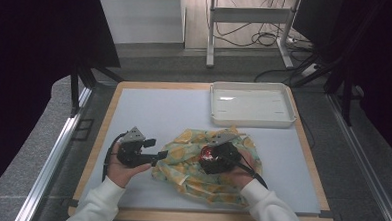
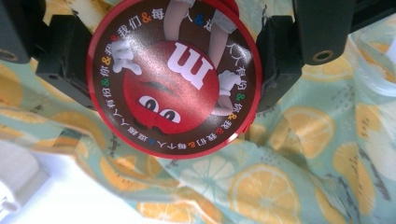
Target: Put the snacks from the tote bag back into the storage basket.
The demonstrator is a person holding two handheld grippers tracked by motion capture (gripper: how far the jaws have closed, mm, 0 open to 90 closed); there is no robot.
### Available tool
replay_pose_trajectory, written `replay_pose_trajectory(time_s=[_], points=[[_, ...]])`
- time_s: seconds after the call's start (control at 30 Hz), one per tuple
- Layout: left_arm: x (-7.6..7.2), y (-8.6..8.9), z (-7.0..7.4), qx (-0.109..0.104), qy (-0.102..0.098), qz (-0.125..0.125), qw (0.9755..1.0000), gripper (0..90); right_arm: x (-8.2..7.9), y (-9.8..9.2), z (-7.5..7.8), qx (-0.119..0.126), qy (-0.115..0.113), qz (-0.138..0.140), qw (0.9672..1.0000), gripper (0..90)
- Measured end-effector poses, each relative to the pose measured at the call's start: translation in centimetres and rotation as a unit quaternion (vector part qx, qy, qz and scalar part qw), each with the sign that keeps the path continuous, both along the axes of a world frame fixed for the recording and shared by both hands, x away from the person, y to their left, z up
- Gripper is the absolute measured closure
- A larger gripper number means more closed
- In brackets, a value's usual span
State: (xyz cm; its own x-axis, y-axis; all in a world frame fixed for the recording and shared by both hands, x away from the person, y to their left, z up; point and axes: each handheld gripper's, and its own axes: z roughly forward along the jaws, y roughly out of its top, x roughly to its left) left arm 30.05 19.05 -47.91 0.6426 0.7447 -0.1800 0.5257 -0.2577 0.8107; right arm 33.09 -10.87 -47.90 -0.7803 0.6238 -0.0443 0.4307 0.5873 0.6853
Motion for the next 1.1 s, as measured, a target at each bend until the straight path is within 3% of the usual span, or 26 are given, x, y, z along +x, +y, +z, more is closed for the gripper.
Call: replay_pose_trajectory(time_s=[0.43, 1.1], points=[[0.1, 0.1, 0.0, -0.003, 0.002, 0.0, 1.0, 31.5, -0.1, -0.8, 2.0, 0.031, -0.015, 0.003, 0.9994, 25.5], [0.1, 0.0, -0.1, -0.001, 0.007, -0.002, 1.0, 31.4, 0.2, -1.7, 3.7, 0.05, -0.025, 0.0, 0.9985, 25.5]])
